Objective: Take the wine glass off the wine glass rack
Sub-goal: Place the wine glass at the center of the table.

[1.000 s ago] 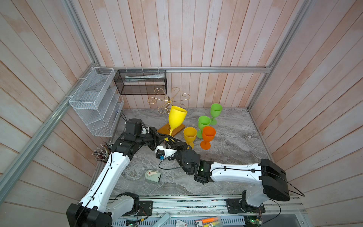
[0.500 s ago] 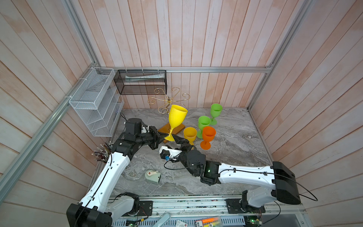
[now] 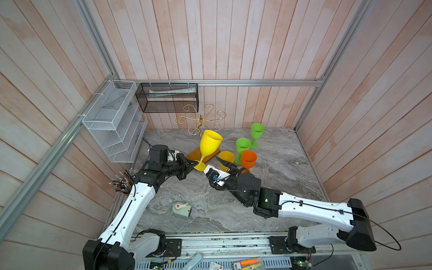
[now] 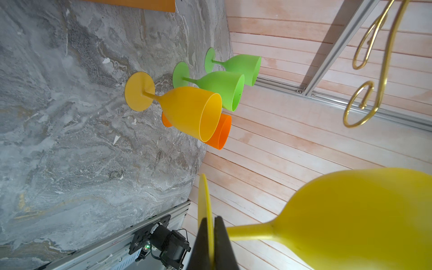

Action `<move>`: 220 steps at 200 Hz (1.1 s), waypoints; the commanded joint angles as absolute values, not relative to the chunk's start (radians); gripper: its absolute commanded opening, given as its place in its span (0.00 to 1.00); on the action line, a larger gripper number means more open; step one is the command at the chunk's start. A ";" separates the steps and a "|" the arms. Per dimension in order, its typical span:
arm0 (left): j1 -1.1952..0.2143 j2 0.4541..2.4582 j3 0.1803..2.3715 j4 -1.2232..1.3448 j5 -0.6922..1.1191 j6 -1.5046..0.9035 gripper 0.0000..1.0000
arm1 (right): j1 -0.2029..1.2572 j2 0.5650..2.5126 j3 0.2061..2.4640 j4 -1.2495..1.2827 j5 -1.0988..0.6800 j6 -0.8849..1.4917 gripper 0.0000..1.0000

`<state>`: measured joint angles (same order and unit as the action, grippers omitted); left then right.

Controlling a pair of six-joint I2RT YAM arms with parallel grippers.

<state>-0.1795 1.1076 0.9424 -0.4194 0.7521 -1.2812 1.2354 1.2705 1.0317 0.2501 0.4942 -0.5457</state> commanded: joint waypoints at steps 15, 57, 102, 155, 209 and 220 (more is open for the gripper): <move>-0.144 1.063 0.882 -0.296 0.793 -1.156 0.00 | 1.130 1.194 1.157 0.066 0.303 -0.262 0.64; -0.135 1.072 0.846 -0.288 0.793 -1.024 0.00 | 1.024 1.220 1.334 -0.179 0.084 -0.087 0.58; -0.134 1.090 0.836 -0.240 0.812 -0.947 0.00 | 1.014 1.275 1.456 -0.323 -0.020 -0.042 0.53; -0.131 1.088 0.827 -0.168 0.828 -0.921 0.00 | 1.011 1.361 1.557 -0.437 -0.033 -0.030 0.47; -0.129 1.097 0.810 -0.110 0.847 -0.910 0.00 | 1.010 1.439 1.637 -0.506 -0.035 -0.038 0.31; -0.127 1.098 0.810 -0.110 0.845 -0.907 0.00 | 1.008 1.452 1.652 -0.517 -0.044 -0.040 0.24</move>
